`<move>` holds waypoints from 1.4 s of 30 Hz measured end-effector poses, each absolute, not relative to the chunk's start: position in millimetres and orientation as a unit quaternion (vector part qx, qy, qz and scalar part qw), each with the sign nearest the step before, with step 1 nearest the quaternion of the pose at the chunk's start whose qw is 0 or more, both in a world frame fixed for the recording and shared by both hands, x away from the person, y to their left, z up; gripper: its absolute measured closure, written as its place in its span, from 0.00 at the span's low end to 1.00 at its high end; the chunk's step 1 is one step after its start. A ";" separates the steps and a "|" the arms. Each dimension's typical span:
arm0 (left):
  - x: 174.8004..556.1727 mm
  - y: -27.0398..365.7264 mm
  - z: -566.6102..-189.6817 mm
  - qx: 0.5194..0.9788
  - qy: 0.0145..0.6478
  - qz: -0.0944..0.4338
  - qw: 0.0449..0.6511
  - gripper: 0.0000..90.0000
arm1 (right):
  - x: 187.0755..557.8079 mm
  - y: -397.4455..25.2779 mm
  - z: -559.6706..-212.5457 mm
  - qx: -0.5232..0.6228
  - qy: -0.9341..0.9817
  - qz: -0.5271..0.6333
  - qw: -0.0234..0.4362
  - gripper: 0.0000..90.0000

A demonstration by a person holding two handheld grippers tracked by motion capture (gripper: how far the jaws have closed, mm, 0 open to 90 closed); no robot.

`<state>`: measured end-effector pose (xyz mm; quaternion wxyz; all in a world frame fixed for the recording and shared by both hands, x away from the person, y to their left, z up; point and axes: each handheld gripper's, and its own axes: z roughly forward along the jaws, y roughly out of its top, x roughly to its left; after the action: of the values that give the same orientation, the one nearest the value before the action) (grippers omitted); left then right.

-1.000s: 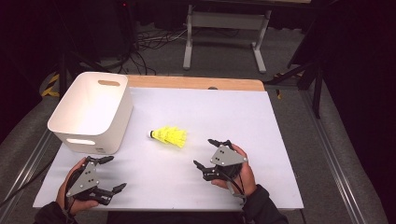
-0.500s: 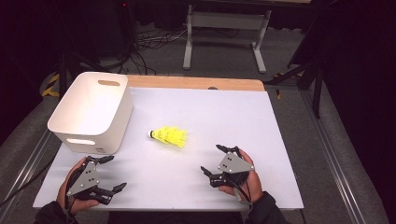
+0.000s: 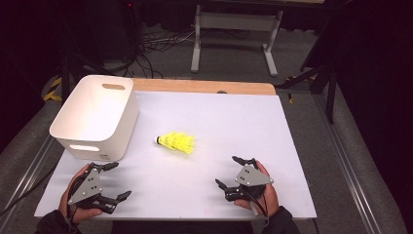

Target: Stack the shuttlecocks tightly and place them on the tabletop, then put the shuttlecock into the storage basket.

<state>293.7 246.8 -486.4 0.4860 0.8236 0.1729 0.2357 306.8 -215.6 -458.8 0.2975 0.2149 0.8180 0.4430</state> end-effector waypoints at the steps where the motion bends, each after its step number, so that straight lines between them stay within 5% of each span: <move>1: 294.0 246.8 -486.5 0.823 0.173 0.235 0.487 0.06 | 307.2 -215.9 -458.7 0.217 0.817 0.444 0.298 0.14; 42: 292.9 243.8 -485.6 0.827 0.163 0.237 0.482 0.06 | 338.1 -177.0 -459.7 0.224 0.832 0.448 0.238 0.16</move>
<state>292.9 243.8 -485.6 0.4825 0.8273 0.1632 0.2368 338.1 -177.0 -459.7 0.2384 0.2245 0.8317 0.4483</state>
